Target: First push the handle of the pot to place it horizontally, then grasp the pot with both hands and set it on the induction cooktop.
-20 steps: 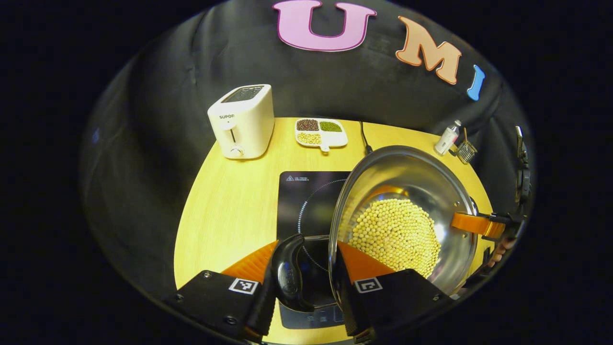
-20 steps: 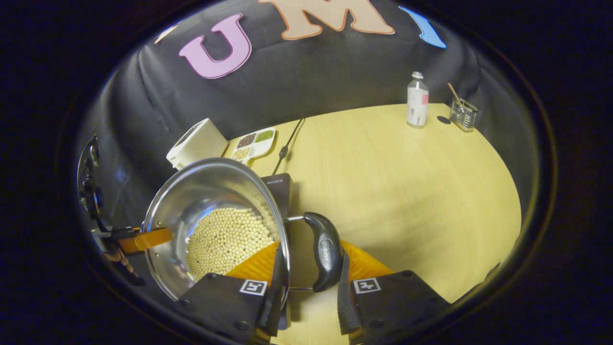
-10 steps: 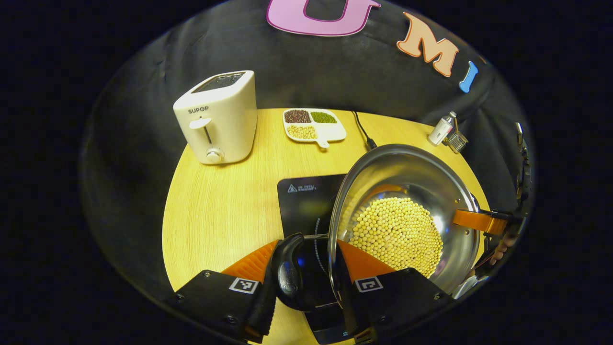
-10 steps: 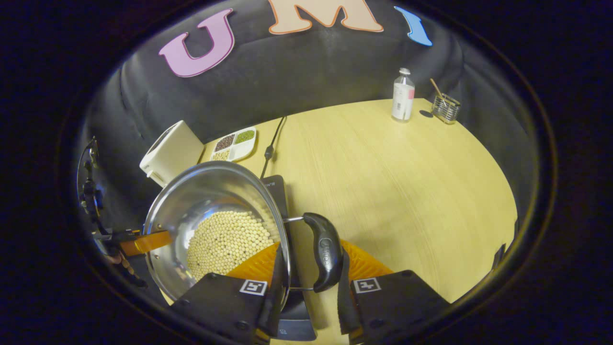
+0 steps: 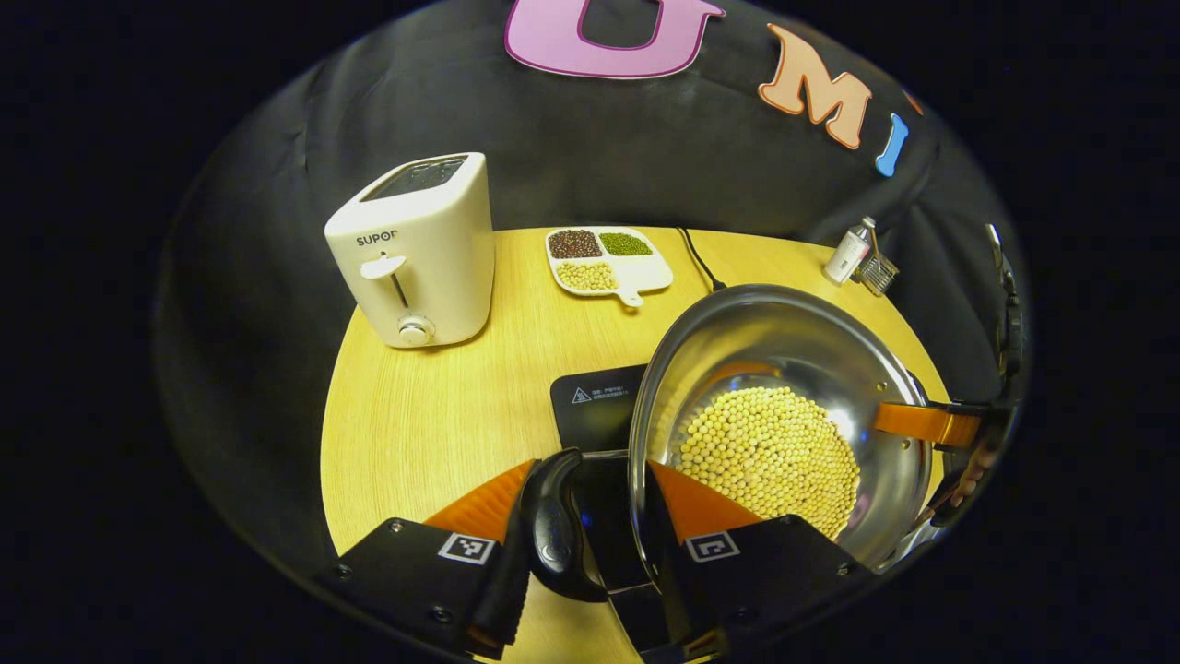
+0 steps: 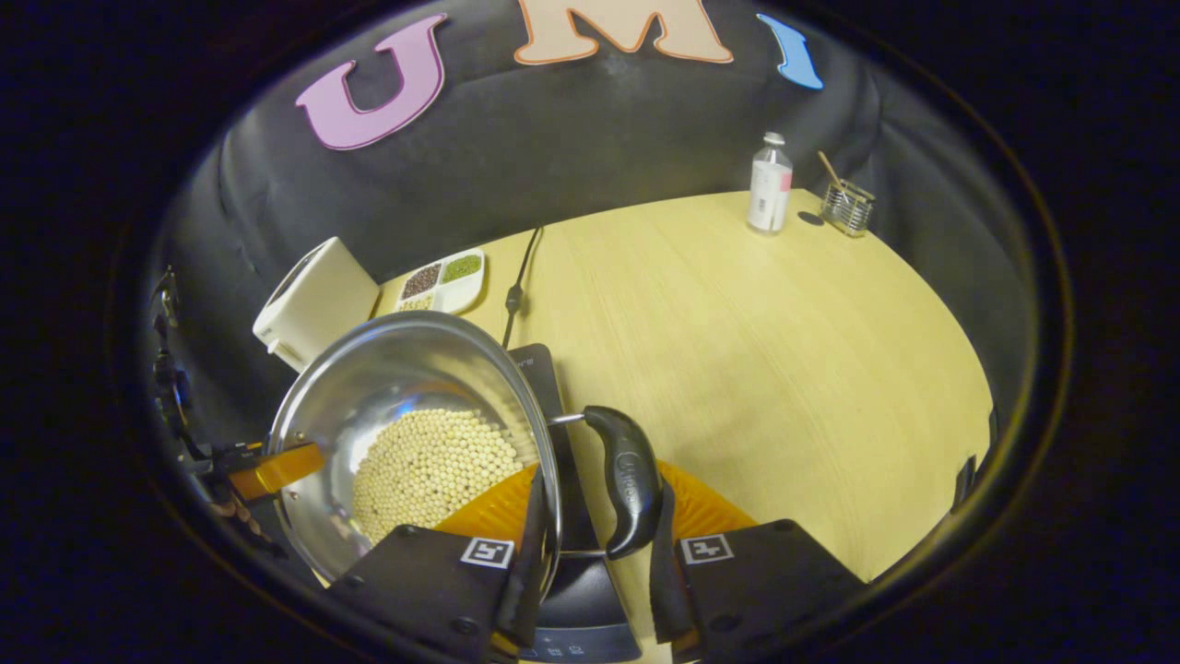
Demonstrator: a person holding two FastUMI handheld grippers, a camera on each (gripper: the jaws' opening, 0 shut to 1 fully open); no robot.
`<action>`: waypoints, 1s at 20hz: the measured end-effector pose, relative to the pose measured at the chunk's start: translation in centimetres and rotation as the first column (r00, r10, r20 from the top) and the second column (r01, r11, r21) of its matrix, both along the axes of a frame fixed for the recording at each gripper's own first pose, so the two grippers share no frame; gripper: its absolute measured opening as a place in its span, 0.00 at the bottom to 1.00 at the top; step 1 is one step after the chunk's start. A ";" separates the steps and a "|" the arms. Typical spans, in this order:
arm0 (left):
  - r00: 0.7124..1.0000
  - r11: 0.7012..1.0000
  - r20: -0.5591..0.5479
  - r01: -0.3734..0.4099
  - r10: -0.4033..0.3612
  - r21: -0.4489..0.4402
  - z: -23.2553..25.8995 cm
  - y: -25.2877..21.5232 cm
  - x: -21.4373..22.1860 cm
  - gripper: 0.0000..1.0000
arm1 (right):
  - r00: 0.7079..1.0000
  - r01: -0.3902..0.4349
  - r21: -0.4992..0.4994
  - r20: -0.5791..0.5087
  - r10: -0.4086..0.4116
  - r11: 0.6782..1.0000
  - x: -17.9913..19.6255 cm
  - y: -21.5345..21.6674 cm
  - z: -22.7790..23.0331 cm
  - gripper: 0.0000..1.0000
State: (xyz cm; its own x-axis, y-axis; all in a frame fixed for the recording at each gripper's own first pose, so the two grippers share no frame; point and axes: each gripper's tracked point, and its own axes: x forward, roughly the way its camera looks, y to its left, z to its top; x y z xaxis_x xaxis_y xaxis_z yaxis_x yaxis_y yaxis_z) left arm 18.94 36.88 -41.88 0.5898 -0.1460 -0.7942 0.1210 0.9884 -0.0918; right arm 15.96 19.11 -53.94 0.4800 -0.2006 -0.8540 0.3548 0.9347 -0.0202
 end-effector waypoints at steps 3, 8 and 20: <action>1.000 1.000 -0.019 -0.008 0.009 0.025 0.0 0.1 -0.6 0.64 | 1.000 -0.004 0.008 -0.008 0.005 1.000 -0.4 0.1 -0.3 0.46; 0.997 0.974 0.073 0.016 -0.033 0.226 1.9 1.1 0.2 0.75 | 0.999 0.034 0.023 0.021 -0.034 0.999 -0.3 0.2 0.0 0.57; 0.971 0.968 0.233 -0.008 -0.053 0.251 7.4 0.3 -0.2 0.83 | 0.979 0.122 0.122 0.146 -0.140 0.985 1.0 -1.3 4.3 0.94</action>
